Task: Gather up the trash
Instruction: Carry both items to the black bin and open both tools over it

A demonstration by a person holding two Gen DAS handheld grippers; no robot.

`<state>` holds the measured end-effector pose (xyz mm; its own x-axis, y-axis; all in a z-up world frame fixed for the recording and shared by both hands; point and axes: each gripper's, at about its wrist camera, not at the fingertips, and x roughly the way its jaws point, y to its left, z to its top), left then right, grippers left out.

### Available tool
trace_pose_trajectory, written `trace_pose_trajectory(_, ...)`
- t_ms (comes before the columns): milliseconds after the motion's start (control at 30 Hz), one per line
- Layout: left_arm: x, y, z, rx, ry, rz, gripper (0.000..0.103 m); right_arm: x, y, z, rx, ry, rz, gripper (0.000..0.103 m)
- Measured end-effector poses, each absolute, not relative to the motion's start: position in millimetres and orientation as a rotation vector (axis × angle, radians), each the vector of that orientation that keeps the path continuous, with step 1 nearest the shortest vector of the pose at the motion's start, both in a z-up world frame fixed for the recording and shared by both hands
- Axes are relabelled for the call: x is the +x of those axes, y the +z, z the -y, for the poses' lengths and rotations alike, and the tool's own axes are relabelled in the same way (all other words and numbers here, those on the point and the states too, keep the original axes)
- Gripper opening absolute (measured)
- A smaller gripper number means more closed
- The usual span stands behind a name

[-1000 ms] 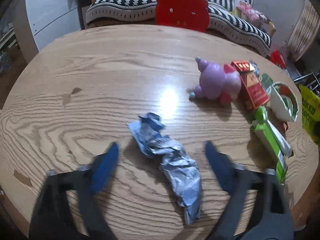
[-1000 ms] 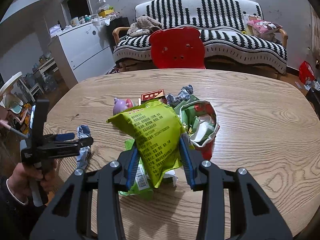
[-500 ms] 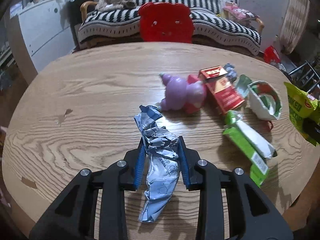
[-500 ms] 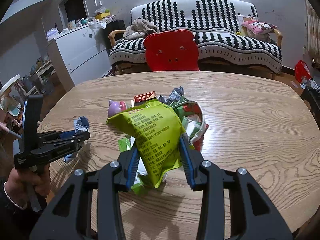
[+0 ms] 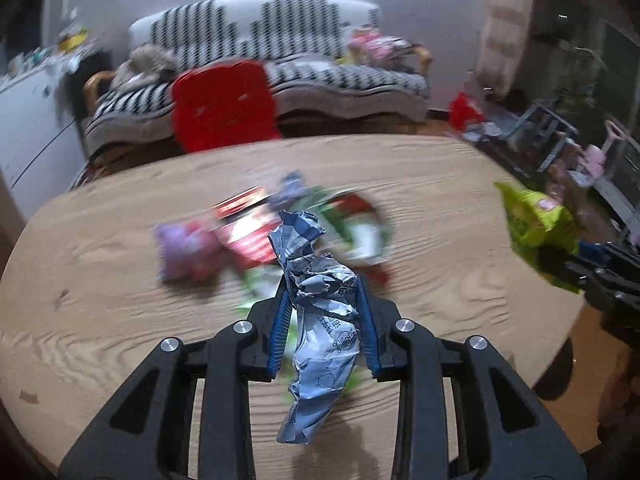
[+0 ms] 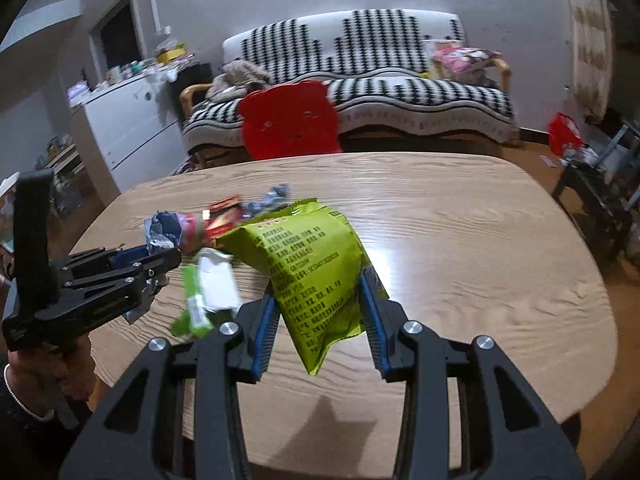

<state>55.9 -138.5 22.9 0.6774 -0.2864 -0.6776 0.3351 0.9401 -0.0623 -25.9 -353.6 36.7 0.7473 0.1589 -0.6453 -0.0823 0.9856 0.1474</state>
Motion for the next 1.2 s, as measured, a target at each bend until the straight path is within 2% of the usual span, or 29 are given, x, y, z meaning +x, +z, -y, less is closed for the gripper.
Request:
trace_pose_trajectory(400, -4, 11, 316, 0.171, -0.688, -0.705, 0.030, -126, 17, 510, 0.234, -0.136, -0.712, 0.039)
trace_pose_trajectory(767, -77, -55, 473, 0.258, -1.017, -0.802, 0.030, -224, -48, 643, 0.436, -0.383, -0.807, 0.039)
trace_pose_trajectory(967, -91, -100, 526, 0.304, -1.072, -0.895, 0.031, -243, -79, 680, 0.561, -0.437, -0.877, 0.040)
trace_pose_trajectory(1200, -85, -122, 546, 0.289, -1.077, -0.961, 0.031, -236, -88, 687, 0.576, -0.440, -0.898, 0.040)
